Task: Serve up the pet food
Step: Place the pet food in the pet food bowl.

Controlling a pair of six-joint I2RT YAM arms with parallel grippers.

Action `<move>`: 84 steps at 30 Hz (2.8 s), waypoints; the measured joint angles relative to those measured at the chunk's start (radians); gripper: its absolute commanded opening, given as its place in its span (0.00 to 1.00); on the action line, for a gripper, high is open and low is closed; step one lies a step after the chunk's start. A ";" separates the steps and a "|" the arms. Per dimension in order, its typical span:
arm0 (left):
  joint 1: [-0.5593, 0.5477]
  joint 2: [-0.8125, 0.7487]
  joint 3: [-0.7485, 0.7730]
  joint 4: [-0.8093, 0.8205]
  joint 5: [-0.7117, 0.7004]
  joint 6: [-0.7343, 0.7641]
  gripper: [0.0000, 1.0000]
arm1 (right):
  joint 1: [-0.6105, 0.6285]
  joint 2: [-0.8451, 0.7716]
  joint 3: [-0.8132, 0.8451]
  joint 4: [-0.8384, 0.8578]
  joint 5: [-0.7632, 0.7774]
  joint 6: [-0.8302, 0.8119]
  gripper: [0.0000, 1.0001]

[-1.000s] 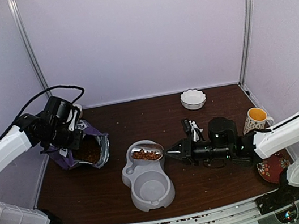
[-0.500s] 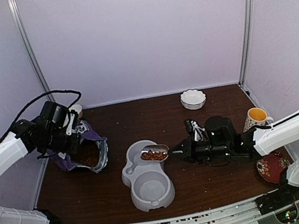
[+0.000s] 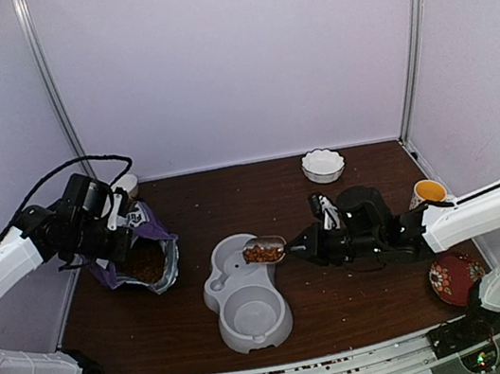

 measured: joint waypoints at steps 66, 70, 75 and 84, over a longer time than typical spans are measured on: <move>0.004 -0.027 -0.023 0.010 0.022 -0.029 0.00 | 0.120 0.198 0.527 -0.665 0.296 -0.309 0.00; 0.004 -0.027 -0.023 0.010 0.021 -0.029 0.00 | 0.143 0.228 0.586 -0.742 0.345 -0.343 0.00; 0.004 -0.027 -0.023 0.010 0.021 -0.029 0.00 | 0.165 0.252 0.631 -0.806 0.389 -0.373 0.00; 0.004 -0.027 -0.023 0.010 0.021 -0.030 0.00 | 0.187 0.251 0.645 -0.841 0.433 -0.382 0.00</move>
